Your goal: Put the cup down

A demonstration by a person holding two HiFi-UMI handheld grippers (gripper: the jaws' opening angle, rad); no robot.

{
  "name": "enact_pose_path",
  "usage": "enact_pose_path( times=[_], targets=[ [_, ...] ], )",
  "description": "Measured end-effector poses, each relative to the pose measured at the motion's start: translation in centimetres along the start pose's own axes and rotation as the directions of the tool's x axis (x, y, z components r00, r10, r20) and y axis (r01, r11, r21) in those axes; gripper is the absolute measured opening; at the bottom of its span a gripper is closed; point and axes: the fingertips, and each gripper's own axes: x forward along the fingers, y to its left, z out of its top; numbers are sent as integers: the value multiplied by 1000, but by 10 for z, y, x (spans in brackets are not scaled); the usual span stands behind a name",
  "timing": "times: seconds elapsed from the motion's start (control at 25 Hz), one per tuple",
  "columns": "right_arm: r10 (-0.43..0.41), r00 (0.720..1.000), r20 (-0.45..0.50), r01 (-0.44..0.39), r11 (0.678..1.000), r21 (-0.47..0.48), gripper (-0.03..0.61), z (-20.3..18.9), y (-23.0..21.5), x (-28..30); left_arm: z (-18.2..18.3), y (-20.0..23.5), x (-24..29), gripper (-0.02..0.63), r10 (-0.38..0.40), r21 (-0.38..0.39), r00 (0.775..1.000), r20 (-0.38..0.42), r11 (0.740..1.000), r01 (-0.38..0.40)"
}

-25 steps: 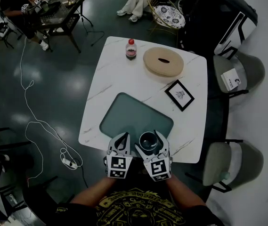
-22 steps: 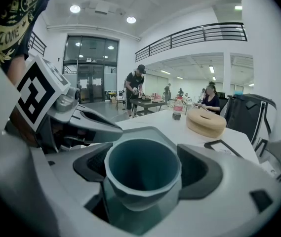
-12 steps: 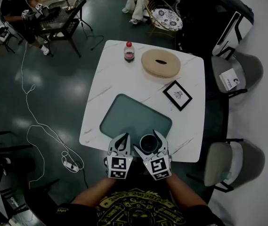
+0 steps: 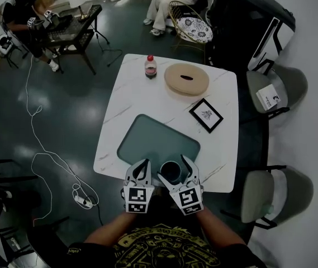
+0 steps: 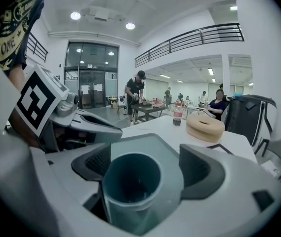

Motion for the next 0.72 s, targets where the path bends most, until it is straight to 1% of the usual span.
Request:
enact_pose_path(
  times=[0.32, 0.52, 0.68, 0.72],
  targets=[
    [3, 1000, 31, -2, 1000, -12, 419, 11, 0, -22, 19, -6, -21, 11, 32, 1, 998, 49, 999, -32],
    [3, 998, 67, -2, 1000, -17, 419, 20, 3, -45, 31, -22, -37, 11, 38, -3, 995, 89, 999, -38],
    [28, 997, 75, -27, 999, -23, 416, 23, 10, -68, 45, -41, -51, 11, 39, -7, 991, 126, 999, -39],
    [31, 996, 83, -29, 999, -25, 402, 24, 11, -75, 47, -47, -55, 11, 40, -7, 990, 134, 999, -40]
  ],
)
